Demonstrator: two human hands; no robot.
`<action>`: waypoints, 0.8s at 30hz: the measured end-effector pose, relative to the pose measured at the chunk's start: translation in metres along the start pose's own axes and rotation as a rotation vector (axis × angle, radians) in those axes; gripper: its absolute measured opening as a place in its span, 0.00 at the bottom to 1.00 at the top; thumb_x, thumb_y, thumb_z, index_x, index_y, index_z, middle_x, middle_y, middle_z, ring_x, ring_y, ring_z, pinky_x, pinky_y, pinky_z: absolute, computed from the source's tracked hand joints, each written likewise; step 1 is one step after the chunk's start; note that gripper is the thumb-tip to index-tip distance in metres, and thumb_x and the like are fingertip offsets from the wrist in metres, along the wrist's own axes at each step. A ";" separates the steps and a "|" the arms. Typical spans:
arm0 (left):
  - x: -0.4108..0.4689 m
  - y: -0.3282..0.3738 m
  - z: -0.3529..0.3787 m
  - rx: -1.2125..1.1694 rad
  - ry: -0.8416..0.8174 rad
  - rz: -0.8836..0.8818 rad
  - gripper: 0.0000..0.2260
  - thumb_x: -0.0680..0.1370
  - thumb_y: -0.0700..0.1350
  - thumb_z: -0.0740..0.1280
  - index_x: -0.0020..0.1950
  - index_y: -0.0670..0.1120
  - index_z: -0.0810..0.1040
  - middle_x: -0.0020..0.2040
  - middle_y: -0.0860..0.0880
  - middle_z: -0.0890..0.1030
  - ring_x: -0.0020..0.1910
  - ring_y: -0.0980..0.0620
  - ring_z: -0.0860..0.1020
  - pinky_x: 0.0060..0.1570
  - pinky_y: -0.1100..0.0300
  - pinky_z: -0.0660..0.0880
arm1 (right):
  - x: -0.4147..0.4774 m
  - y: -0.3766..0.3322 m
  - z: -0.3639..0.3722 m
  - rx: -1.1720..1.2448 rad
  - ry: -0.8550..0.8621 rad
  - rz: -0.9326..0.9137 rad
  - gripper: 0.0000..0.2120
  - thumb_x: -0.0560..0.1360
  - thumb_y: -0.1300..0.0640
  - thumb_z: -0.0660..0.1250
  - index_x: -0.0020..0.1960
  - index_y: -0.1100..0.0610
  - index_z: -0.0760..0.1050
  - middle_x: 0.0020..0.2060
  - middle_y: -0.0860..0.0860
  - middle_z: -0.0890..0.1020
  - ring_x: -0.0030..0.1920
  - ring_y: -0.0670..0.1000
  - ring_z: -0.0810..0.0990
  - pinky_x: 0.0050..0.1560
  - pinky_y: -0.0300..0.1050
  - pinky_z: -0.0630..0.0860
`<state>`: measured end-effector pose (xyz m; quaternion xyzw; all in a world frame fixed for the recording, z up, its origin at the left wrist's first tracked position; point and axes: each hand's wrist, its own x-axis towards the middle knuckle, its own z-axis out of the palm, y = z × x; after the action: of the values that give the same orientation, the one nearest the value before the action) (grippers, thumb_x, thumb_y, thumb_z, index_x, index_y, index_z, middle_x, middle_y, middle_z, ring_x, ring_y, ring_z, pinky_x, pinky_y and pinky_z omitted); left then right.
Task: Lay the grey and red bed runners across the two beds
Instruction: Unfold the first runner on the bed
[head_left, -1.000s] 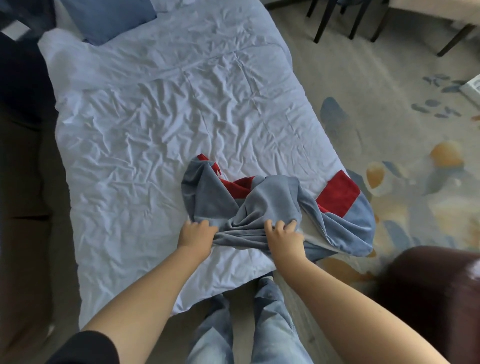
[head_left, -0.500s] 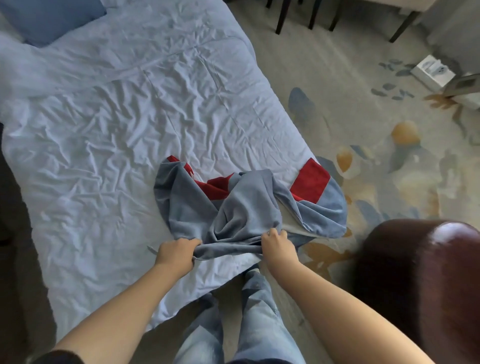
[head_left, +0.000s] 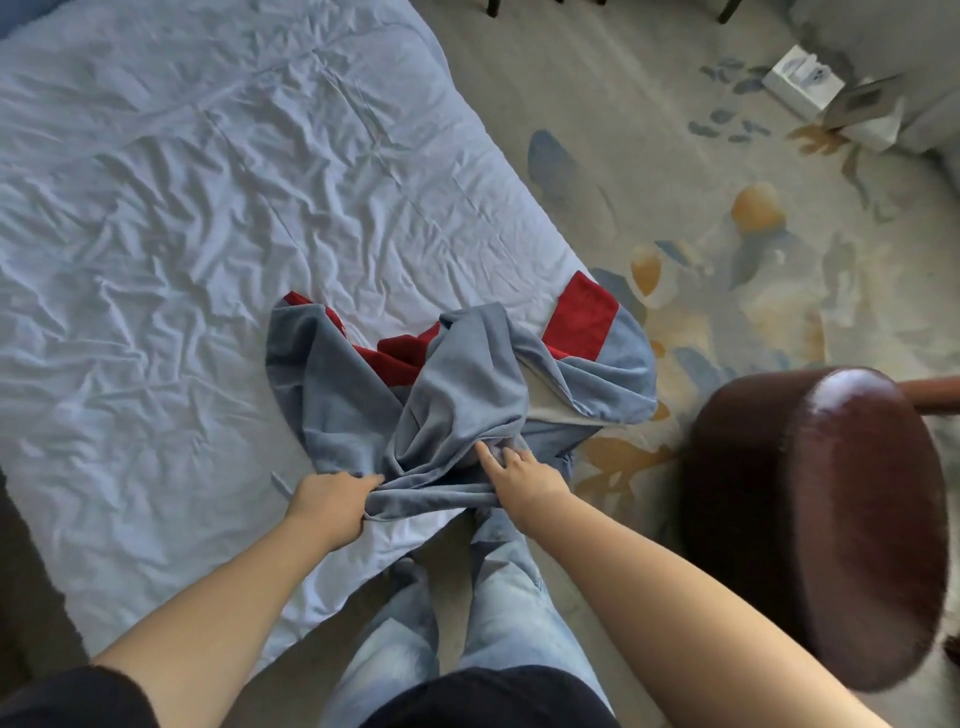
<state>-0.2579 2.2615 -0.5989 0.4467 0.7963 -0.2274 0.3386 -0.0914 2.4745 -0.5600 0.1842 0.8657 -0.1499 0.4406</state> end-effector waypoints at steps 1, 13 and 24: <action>-0.002 0.000 -0.004 -0.010 0.008 -0.011 0.24 0.80 0.49 0.62 0.75 0.65 0.65 0.66 0.51 0.80 0.61 0.46 0.81 0.48 0.54 0.75 | 0.000 0.001 -0.003 -0.013 0.015 -0.006 0.44 0.81 0.59 0.64 0.82 0.47 0.34 0.77 0.58 0.64 0.76 0.60 0.63 0.65 0.57 0.75; -0.045 -0.079 -0.116 -0.139 0.319 -0.252 0.11 0.77 0.54 0.65 0.60 0.62 0.76 0.54 0.53 0.84 0.51 0.47 0.83 0.51 0.53 0.74 | 0.002 -0.020 -0.099 -0.043 0.169 -0.328 0.40 0.80 0.47 0.66 0.82 0.40 0.44 0.81 0.45 0.57 0.75 0.56 0.67 0.68 0.54 0.72; -0.102 -0.140 -0.111 -0.509 0.757 -0.475 0.18 0.76 0.41 0.73 0.65 0.54 0.83 0.56 0.48 0.86 0.51 0.42 0.84 0.51 0.50 0.75 | 0.037 -0.099 -0.127 -0.120 0.053 -0.321 0.46 0.69 0.41 0.75 0.78 0.32 0.51 0.74 0.52 0.21 0.76 0.59 0.23 0.77 0.70 0.43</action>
<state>-0.3781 2.2089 -0.4414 0.2079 0.9727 0.0806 0.0637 -0.2458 2.4474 -0.5084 0.0209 0.9027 -0.1616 0.3983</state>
